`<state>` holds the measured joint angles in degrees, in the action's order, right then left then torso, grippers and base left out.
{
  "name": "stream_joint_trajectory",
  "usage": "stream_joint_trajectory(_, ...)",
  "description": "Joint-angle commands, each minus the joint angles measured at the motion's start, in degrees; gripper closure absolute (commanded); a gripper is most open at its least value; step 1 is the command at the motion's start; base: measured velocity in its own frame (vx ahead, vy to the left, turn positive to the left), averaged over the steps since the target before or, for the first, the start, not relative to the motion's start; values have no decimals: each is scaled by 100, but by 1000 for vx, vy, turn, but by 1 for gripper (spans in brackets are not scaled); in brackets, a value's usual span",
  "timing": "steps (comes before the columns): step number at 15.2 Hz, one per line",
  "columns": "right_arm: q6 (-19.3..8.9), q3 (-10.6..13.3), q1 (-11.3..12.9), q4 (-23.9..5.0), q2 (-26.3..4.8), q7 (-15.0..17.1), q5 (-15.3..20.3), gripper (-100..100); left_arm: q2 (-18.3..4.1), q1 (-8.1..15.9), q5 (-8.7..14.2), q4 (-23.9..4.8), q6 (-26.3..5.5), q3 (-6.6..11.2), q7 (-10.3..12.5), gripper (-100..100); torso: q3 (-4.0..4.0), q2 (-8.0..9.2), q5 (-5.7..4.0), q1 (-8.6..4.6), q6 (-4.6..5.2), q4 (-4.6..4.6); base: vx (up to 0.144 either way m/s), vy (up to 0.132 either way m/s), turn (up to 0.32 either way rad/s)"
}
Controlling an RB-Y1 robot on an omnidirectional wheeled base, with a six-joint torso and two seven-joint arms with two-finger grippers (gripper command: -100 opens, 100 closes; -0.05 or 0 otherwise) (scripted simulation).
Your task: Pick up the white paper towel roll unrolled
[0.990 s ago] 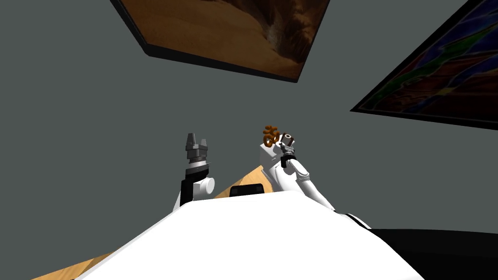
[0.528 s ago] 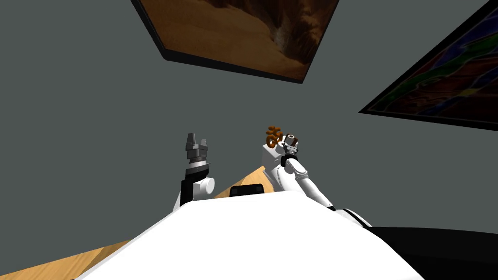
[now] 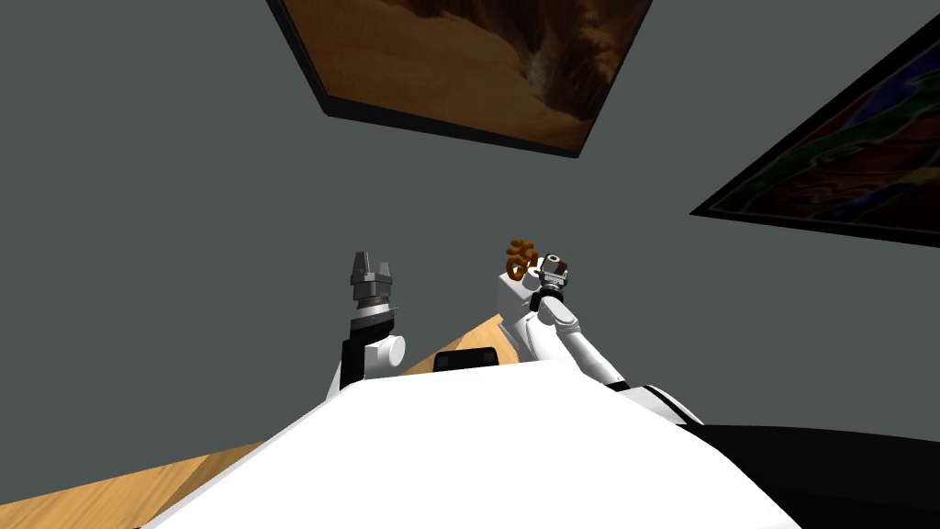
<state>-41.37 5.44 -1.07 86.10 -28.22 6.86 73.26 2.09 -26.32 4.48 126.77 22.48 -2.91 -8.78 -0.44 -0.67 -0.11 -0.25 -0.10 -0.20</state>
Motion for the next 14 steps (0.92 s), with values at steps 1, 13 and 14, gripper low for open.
stream_joint_trajectory(1,0,0,0,0,0,0,0,-100,0,0,0,0,0,0,0,0,0,0,0,0,0,0,4,-12,-15)
stream_joint_trajectory(13,-59,-126,225,-233,-33,-207,-227,-100,0,0,0,0,0,0,0,0,-3,-8,2,-15,8,1,0,-4,47)
stream_joint_trajectory(14,-39,-142,235,-224,-51,-223,-249,100,0,0,0,0,0,0,0,0,-2,-5,0,-18,10,2,0,0,0)
